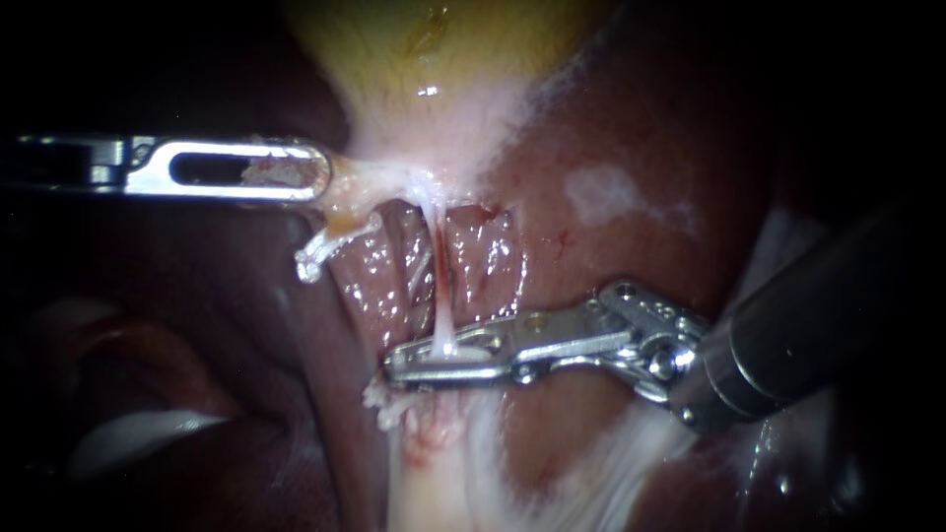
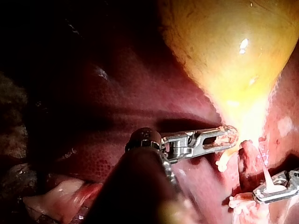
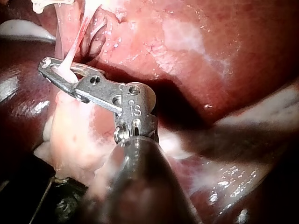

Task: Going back first clip right tube

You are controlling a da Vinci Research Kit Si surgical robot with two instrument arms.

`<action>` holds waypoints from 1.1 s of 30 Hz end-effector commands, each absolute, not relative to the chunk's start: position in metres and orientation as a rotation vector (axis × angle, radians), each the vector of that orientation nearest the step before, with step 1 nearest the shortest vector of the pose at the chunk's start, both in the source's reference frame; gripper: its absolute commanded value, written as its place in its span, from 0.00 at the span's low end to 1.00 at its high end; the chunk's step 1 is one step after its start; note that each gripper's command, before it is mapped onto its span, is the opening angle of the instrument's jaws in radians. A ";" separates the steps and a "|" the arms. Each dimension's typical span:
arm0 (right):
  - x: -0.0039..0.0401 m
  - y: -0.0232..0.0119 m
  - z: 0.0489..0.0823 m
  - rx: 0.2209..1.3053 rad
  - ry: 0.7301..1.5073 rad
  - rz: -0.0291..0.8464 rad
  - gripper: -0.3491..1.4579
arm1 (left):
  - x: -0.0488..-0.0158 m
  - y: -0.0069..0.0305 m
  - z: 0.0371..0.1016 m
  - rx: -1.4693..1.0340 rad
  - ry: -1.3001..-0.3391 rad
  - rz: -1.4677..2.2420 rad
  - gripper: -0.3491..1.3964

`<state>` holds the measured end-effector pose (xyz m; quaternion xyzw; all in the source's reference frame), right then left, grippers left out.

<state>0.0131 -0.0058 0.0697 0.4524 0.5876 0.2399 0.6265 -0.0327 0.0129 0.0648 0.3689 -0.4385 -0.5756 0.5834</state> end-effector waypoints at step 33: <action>0.0154 -0.0067 0.0689 0.929 1.359 0.591 0.47 | -0.0315 0.0127 0.0647 0.867 -1.023 -1.336 0.00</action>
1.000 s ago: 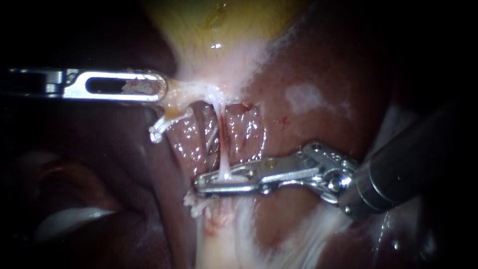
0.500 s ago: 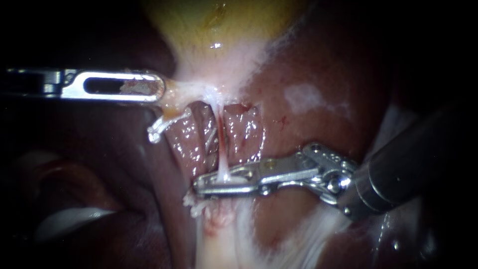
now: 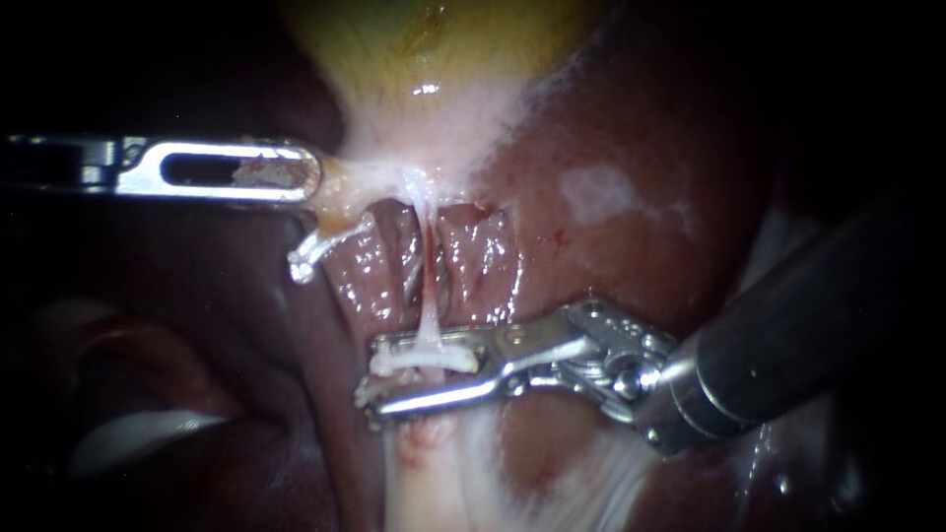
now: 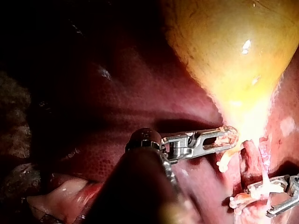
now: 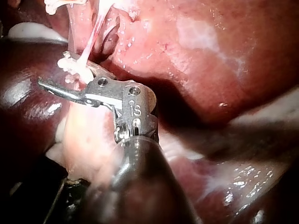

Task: Going back first clip right tube

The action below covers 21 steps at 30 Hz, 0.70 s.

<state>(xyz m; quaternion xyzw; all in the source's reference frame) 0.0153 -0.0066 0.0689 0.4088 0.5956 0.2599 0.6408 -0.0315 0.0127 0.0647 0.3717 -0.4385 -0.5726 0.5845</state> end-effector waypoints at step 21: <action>0.0106 -0.0055 0.0714 0.715 1.386 0.475 0.47 | -0.0309 0.0121 0.0642 0.873 -1.022 -1.336 0.00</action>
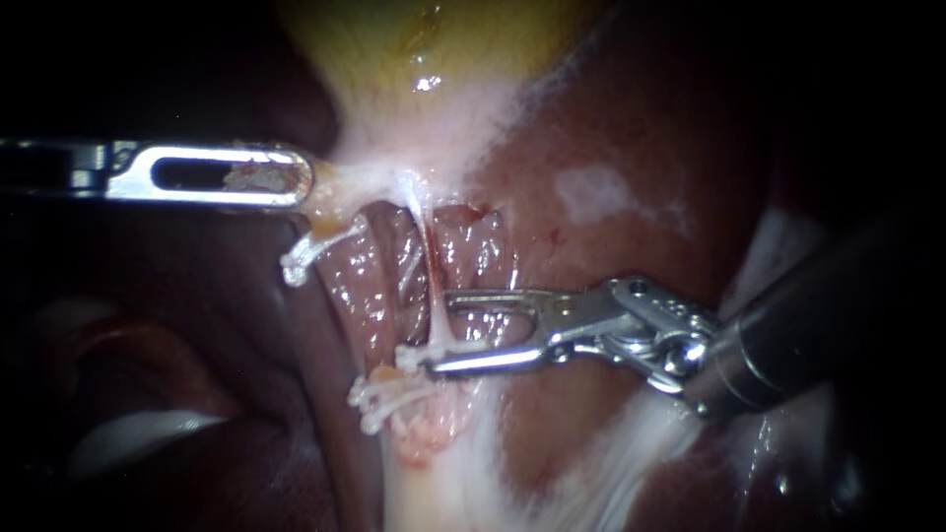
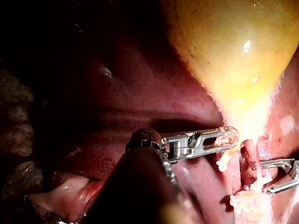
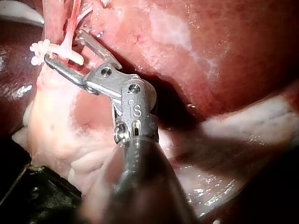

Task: Going back first clip right tube

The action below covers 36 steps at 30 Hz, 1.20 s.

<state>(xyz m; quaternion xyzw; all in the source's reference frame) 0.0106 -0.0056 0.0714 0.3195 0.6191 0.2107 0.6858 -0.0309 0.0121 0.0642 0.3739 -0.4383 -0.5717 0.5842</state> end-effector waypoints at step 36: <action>-0.0004 -0.0015 0.0626 0.446 1.358 0.210 0.47 | -0.0336 0.0109 0.0686 0.840 -0.995 -1.324 0.00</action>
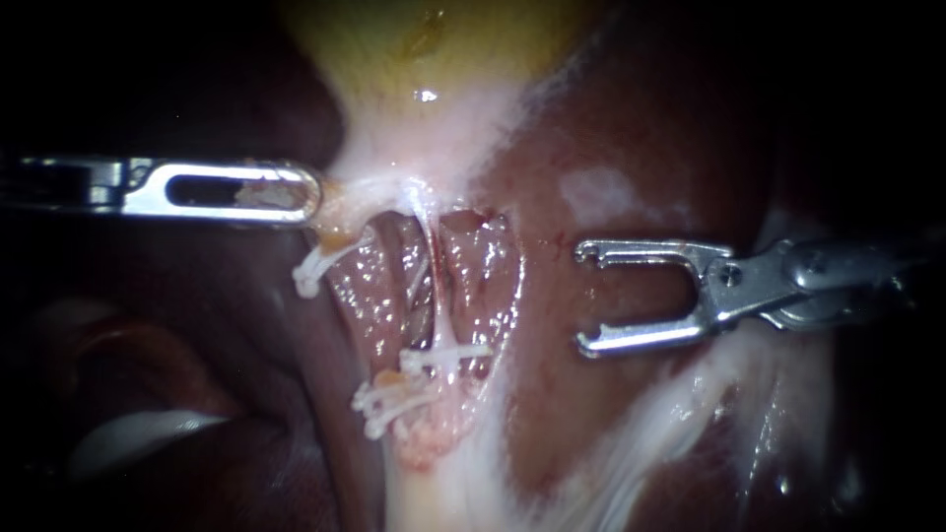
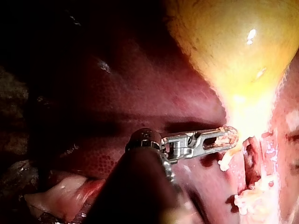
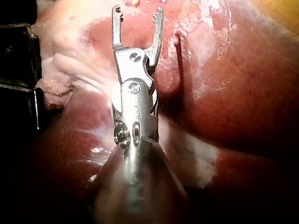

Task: Going back first clip right tube

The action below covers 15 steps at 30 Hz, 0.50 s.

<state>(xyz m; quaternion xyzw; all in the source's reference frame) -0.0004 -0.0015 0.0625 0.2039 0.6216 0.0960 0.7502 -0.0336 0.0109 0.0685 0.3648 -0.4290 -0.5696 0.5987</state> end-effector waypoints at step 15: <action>-0.0007 -0.0015 0.0626 0.447 1.357 0.208 0.47 | -0.0389 0.0116 0.0711 0.819 -0.992 -1.277 0.00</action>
